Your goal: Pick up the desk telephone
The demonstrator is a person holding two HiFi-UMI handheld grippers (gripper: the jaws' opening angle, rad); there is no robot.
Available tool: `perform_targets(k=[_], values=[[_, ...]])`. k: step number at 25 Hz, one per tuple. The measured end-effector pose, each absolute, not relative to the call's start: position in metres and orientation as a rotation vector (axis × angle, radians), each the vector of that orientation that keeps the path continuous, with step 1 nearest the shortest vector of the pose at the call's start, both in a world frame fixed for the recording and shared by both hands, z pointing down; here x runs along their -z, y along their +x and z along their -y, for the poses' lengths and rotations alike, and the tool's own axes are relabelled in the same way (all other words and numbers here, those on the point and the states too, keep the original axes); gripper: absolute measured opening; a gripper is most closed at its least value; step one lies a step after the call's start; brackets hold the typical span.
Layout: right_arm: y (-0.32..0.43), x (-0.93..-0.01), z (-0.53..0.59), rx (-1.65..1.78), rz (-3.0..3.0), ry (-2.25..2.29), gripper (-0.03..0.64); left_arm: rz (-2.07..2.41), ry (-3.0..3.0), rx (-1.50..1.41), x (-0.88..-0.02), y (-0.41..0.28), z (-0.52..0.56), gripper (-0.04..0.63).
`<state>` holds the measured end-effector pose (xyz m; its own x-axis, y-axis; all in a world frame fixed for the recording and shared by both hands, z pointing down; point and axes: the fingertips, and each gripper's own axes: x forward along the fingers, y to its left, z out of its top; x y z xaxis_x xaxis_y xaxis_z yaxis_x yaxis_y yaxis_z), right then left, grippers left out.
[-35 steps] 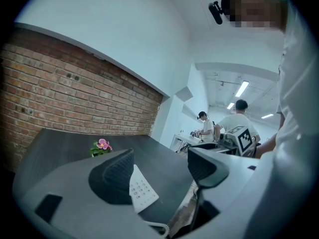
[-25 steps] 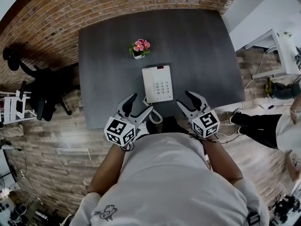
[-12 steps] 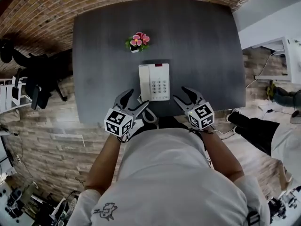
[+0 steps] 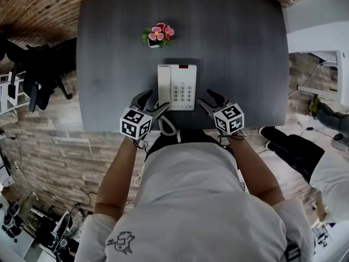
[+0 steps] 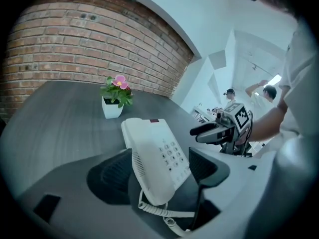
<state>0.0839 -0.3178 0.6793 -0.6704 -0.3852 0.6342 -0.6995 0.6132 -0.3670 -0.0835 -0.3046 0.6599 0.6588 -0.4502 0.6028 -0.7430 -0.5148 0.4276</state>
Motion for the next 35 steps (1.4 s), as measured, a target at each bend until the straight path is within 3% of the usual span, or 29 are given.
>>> perform_targets(k=[19, 35], values=[[0.065, -0.738, 0.323, -1.053, 2.263, 0.693, 0.21, 0.74, 1.989, -0.412, -0.724, -0.09, 0.327, 0.376], [0.047, -0.744, 0.321, -1.171, 2.298, 0.465, 0.115, 0.495, 1.985, -0.401, -0.73, -0.073, 0.327, 0.356]])
